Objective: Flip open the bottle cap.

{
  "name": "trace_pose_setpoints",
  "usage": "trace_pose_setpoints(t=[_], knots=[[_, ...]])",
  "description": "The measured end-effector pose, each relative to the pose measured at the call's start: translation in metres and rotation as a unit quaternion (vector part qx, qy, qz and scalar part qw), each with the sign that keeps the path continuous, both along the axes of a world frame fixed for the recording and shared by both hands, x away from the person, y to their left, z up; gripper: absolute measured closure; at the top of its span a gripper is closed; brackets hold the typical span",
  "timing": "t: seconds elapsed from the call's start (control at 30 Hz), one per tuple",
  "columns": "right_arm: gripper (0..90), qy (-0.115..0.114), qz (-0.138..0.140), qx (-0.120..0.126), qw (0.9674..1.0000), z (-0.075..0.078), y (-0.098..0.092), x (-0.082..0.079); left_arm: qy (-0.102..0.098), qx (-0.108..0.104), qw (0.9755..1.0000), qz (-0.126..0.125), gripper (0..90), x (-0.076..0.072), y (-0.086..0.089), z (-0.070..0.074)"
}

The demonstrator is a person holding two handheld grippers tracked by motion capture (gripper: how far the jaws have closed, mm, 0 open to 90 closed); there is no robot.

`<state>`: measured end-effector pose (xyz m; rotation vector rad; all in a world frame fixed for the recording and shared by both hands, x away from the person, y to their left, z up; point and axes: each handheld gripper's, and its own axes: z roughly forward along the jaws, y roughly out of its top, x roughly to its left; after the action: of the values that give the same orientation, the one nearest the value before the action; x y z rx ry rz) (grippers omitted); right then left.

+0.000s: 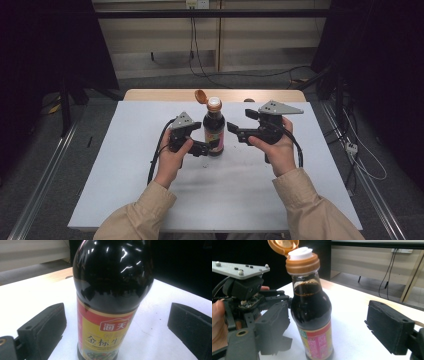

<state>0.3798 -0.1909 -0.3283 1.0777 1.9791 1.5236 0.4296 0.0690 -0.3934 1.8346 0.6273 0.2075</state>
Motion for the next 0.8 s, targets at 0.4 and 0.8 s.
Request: trace_pose_setpoints(t=[0.4, 0.8], knots=[[8.0, 0.0, 0.026, 0.016, 0.9995, -0.013, -0.006, -0.009, -0.021, -0.012, 0.9997, 0.001, 5.6, -0.009, 0.017, 0.0], [7.7, 0.0, 0.034, 0.018, 0.9992, -0.025, -0.013, -0.019, -0.028, -0.004, 0.9996, -0.009, 4.1, -0.019, 0.032, 0.008]])
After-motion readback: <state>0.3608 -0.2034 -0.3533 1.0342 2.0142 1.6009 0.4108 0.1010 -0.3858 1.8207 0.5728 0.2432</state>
